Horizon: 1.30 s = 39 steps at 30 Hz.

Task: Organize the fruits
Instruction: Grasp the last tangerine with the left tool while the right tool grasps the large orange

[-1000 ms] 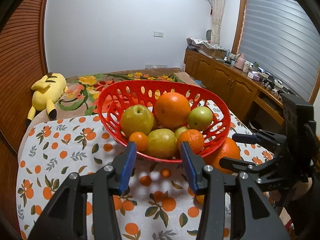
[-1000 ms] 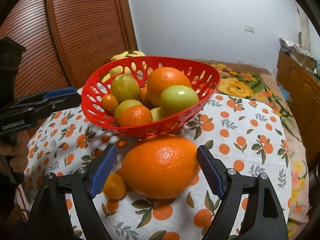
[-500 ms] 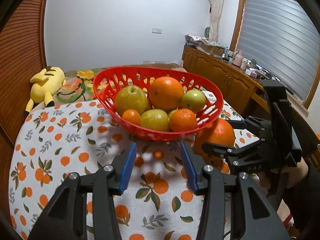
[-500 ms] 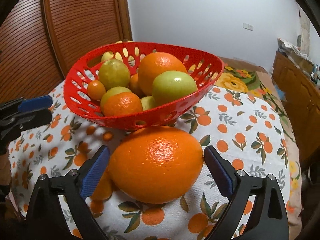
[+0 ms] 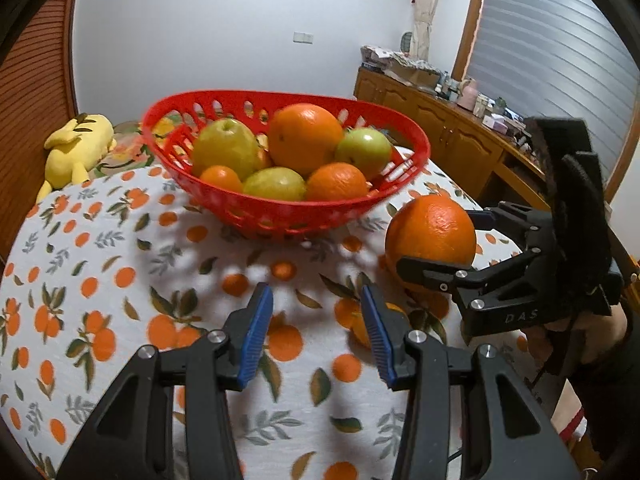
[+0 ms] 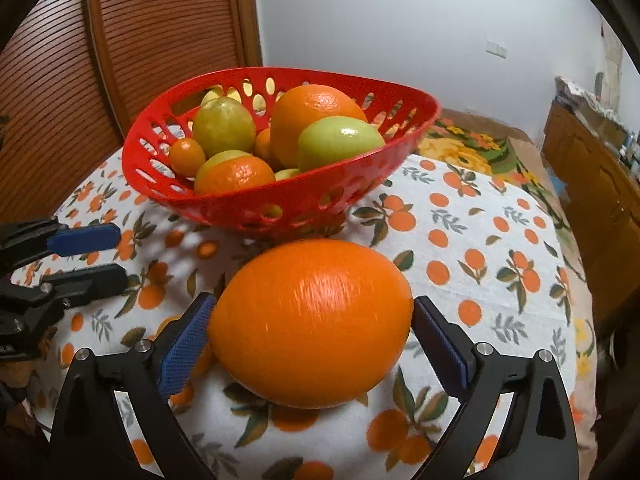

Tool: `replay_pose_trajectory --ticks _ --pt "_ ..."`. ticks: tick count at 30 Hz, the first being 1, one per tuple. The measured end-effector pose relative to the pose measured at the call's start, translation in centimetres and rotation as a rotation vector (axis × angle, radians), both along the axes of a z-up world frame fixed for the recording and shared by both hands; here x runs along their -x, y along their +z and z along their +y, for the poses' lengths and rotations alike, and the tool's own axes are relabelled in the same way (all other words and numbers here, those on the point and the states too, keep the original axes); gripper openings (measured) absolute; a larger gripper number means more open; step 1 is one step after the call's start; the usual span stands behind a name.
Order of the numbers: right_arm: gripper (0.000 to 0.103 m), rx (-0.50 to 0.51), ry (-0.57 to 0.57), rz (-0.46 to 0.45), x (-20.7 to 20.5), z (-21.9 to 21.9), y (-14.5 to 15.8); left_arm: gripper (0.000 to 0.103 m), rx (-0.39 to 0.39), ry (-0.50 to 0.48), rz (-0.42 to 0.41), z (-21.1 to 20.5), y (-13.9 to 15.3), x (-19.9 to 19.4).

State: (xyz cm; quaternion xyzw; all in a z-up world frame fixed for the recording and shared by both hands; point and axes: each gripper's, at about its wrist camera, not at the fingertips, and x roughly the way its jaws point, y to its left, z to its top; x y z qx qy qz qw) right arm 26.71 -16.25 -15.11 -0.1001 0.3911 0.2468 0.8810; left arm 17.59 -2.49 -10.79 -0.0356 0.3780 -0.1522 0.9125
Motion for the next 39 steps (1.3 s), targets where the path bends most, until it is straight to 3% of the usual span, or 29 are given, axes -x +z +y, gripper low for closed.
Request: replay_pose_trajectory --ticks 17,39 --pt "0.098 -0.073 -0.073 -0.012 5.5 -5.3 0.3 0.046 -0.034 -0.072 0.058 -4.2 -1.4 0.1" --pt "0.099 -0.139 -0.099 -0.049 7.3 -6.5 -0.5 0.046 -0.075 -0.067 0.119 -5.5 -3.4 -1.3"
